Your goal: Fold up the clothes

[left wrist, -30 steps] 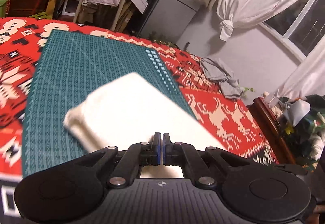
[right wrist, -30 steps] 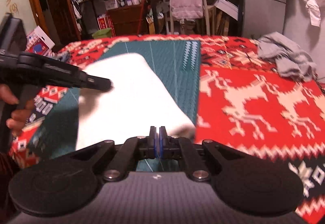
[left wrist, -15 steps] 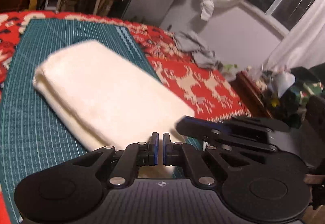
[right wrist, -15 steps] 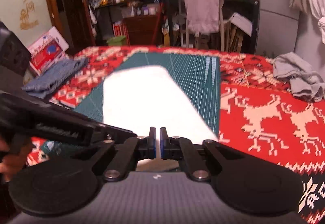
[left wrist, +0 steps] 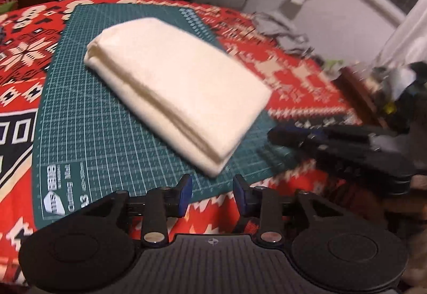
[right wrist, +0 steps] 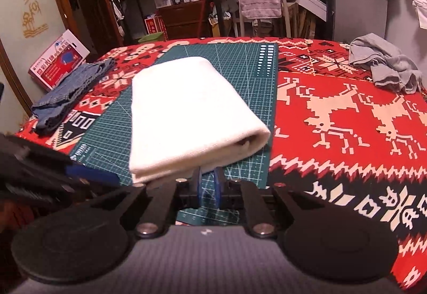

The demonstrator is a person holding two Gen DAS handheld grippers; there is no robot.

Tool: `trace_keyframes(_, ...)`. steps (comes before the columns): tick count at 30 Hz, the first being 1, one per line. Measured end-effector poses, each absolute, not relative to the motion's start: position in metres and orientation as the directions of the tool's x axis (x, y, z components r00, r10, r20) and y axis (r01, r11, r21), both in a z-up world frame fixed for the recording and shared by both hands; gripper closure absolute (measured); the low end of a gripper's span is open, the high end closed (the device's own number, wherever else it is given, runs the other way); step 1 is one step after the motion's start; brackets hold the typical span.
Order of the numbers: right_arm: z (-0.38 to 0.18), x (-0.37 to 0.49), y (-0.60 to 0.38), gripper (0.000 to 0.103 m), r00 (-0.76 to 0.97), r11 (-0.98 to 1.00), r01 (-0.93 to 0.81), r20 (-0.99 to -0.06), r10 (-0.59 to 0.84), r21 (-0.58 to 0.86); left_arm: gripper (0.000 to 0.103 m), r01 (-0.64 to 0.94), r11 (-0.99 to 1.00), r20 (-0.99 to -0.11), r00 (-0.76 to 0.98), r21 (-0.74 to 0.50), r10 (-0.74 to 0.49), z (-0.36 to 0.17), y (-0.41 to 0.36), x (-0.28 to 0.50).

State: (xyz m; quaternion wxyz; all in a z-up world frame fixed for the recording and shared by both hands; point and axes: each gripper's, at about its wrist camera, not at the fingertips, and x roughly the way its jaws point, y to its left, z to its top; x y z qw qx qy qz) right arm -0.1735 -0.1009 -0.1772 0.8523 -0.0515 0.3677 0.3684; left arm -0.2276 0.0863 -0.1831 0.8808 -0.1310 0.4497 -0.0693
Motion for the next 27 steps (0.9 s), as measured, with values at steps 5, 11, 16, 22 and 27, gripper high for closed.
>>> trace_keyframes(5, -0.174, -0.179, -0.105, 0.091, 0.458, 0.716, -0.673, -0.655, 0.601, 0.187, 0.070, -0.006, 0.988, -0.772, 0.624, -0.155, -0.118, -0.187, 0.066, -0.224)
trace_keyframes(11, -0.169, -0.178, -0.113, 0.091, 0.473, 0.730, -0.652, -0.641, 0.604, 0.206, 0.085, -0.016, 0.996, -0.764, 0.643, -0.082, -0.053, -0.188, 0.061, -0.226)
trace_keyframes(16, -0.167, -0.180, -0.112, 0.091, 0.481, 0.733, -0.650, -0.639, 0.600, 0.200, 0.087, -0.060, 0.995, -0.762, 0.648, -0.083, -0.024, -0.186, 0.074, -0.234)
trace_keyframes(22, -0.169, -0.182, -0.106, 0.091, 0.490, 0.739, -0.656, -0.657, 0.573, 0.155, 0.088, -0.224, 0.967, -0.756, 0.652, -0.125, 0.053, -0.185, 0.126, -0.245)
trace_keyframes(27, -0.176, -0.190, -0.087, 0.090, 0.495, 0.721, -0.688, -0.670, 0.553, 0.087, 0.092, -0.273, 0.946, -0.724, 0.687, -0.176, 0.063, -0.182, 0.159, -0.247)
